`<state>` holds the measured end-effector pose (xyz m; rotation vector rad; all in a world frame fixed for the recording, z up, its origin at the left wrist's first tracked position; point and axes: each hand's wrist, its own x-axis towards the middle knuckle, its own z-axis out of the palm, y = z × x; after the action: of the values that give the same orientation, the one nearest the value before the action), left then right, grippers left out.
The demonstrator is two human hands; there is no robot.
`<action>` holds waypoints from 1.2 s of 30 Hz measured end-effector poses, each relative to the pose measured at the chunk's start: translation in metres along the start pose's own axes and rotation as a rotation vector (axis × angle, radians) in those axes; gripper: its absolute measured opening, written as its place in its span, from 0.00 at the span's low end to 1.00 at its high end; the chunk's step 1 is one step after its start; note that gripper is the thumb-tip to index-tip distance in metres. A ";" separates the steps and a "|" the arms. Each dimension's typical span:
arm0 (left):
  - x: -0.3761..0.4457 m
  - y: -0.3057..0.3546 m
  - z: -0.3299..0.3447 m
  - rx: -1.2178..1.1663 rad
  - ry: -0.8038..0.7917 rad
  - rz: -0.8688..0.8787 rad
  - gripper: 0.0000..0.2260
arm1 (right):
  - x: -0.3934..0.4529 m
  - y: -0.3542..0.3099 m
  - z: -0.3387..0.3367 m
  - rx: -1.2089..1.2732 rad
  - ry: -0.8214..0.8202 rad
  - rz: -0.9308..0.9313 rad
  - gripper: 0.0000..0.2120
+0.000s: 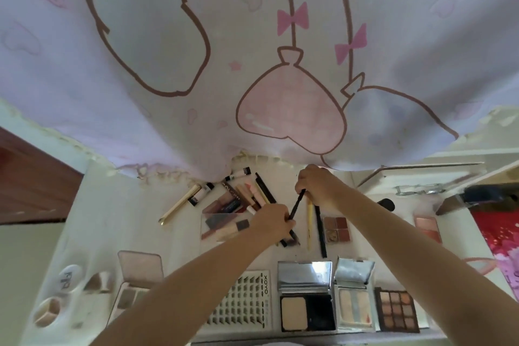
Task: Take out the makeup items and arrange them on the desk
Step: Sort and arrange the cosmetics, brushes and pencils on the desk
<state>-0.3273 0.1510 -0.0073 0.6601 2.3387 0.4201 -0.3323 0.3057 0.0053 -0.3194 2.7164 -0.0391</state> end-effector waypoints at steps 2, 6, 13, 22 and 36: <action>0.011 0.003 0.010 -0.002 -0.024 -0.050 0.14 | 0.013 0.006 0.007 -0.041 -0.067 -0.029 0.15; 0.026 0.013 0.028 -0.045 -0.039 -0.162 0.13 | 0.029 0.015 0.020 -0.086 -0.150 -0.091 0.16; 0.037 0.027 0.045 -0.185 -0.047 -0.266 0.12 | 0.035 0.024 0.034 -0.052 -0.165 -0.143 0.17; 0.022 0.005 0.025 -0.134 0.059 -0.188 0.09 | 0.028 0.024 0.039 0.092 -0.079 -0.095 0.20; -0.005 -0.066 -0.025 -0.114 0.346 -0.207 0.08 | 0.020 -0.050 0.057 0.519 -0.001 0.426 0.08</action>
<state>-0.3639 0.0911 -0.0163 0.3042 2.6504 0.6067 -0.3164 0.2533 -0.0509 0.4050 2.5922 -0.6037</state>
